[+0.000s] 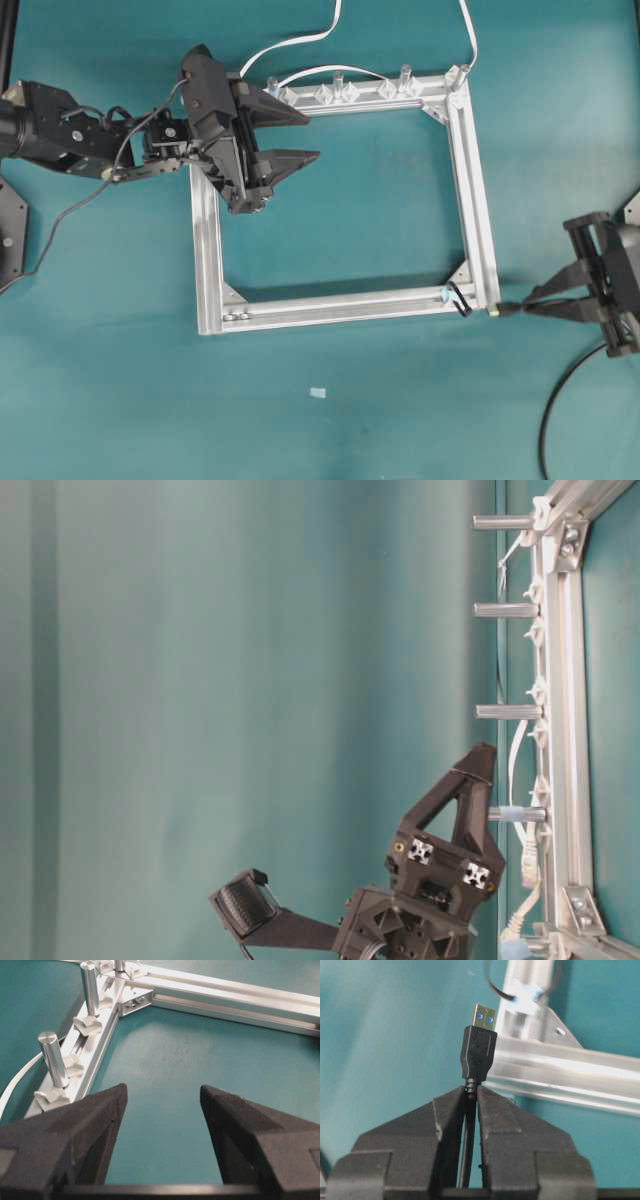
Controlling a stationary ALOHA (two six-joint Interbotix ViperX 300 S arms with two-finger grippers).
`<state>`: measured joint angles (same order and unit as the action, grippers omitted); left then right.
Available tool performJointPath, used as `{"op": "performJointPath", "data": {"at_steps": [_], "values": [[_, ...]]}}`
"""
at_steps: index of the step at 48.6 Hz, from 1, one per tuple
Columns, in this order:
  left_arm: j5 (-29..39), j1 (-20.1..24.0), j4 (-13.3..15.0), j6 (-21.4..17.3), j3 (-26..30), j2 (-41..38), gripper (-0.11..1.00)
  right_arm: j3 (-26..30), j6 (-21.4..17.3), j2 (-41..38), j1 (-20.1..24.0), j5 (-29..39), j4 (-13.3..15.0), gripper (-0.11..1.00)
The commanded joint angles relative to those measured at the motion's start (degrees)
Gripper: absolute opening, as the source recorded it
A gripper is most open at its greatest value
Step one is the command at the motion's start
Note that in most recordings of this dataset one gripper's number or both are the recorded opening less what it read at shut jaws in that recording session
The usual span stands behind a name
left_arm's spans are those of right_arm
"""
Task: Insert the wire through the string loop located on the right side.
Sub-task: 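Push the USB plug through the black zip-tie loop with the right gripper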
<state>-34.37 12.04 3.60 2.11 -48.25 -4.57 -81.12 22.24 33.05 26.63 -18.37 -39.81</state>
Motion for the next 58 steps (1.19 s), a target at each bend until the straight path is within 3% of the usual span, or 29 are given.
{"op": "performJointPath", "data": {"at_steps": [1, 13, 58], "values": [[-0.3, -0.1, 0.0, 0.4, 0.4, 1.7, 0.66, 0.4, 0.2, 0.0, -1.4, -0.4, 0.2, 0.10], [-0.4, -0.1, 0.0, 0.4, 0.5, 1.7, 0.66, 0.0, 0.3, 0.0, -4.3, -0.4, 0.2, 0.10], [-0.3, -0.4, -0.1, 0.4, 0.8, 1.7, 0.66, 0.4, 0.3, 0.0, -4.5, -0.2, 1.3, 0.10]]}}
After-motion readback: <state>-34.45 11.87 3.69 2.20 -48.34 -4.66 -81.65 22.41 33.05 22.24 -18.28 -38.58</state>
